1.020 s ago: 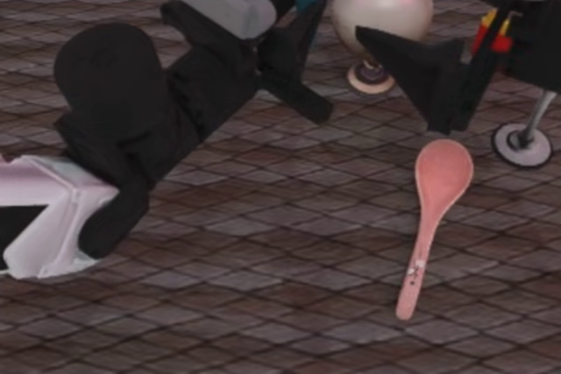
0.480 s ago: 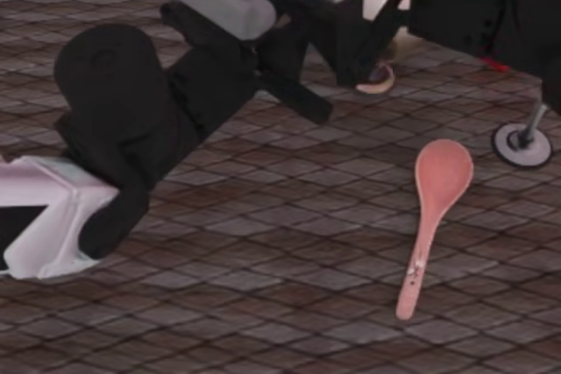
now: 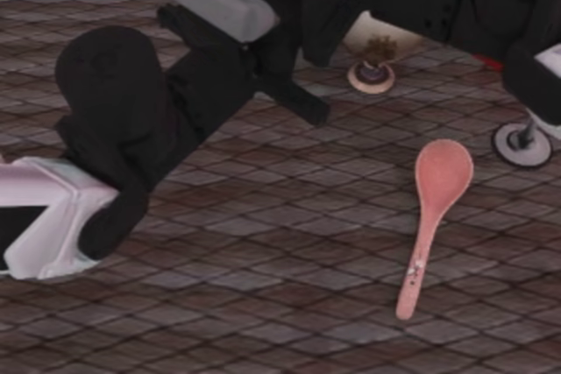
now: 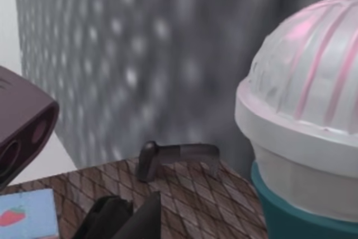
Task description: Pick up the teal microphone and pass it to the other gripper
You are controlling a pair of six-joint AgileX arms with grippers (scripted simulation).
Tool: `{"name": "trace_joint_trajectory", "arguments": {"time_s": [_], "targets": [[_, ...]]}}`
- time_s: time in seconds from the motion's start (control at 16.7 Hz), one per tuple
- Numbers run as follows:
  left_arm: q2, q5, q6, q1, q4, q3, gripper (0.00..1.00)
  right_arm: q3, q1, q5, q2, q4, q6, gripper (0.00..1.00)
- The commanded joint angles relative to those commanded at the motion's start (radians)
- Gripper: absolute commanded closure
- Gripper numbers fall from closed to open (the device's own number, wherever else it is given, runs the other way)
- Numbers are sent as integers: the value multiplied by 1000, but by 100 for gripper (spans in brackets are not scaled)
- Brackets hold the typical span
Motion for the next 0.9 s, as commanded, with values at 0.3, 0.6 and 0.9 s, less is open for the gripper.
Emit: {"name": "trace_joint_trajectory", "arguments": {"time_s": [0.3, 0.6, 0.9], "targets": [[0, 0, 0, 0, 0, 0, 100, 0, 0, 0, 0, 0, 0, 45], [0, 0, 0, 0, 0, 0, 100, 0, 0, 0, 0, 0, 0, 83], [0, 0, 0, 0, 0, 0, 100, 0, 0, 0, 0, 0, 0, 100]]}}
